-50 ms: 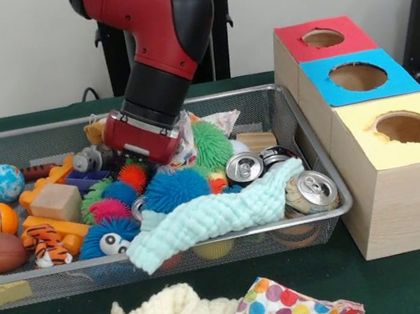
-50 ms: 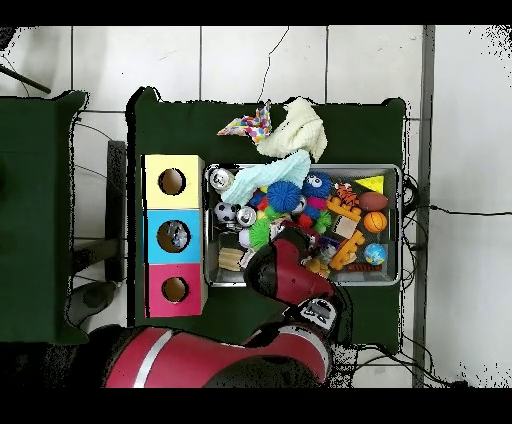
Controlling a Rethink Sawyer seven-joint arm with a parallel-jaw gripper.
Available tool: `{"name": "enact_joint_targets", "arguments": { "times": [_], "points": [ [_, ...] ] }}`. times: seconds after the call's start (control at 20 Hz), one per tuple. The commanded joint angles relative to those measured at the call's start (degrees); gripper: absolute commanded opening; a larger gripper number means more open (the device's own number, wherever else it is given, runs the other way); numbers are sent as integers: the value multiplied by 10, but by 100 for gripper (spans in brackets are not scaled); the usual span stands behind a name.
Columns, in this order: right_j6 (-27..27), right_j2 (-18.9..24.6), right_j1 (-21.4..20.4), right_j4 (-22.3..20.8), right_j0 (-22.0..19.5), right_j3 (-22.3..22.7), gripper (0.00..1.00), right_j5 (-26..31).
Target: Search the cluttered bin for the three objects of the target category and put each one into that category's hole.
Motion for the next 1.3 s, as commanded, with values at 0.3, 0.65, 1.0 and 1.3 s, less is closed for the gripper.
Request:
{"name": "enact_joint_targets", "arguments": {
  "times": [0.3, 0.65, 1.0, 1.3],
  "points": [
    [172, 92, 26, 5, -18, 32, 0, -19],
    [67, 64, -73, -9, -24, -13, 0, 187],
    [-26, 19, -133, -61, -45, -112, 0, 368],
    [-24, 38, -156, -106, -75, -140, 0, 426]
  ]
}}
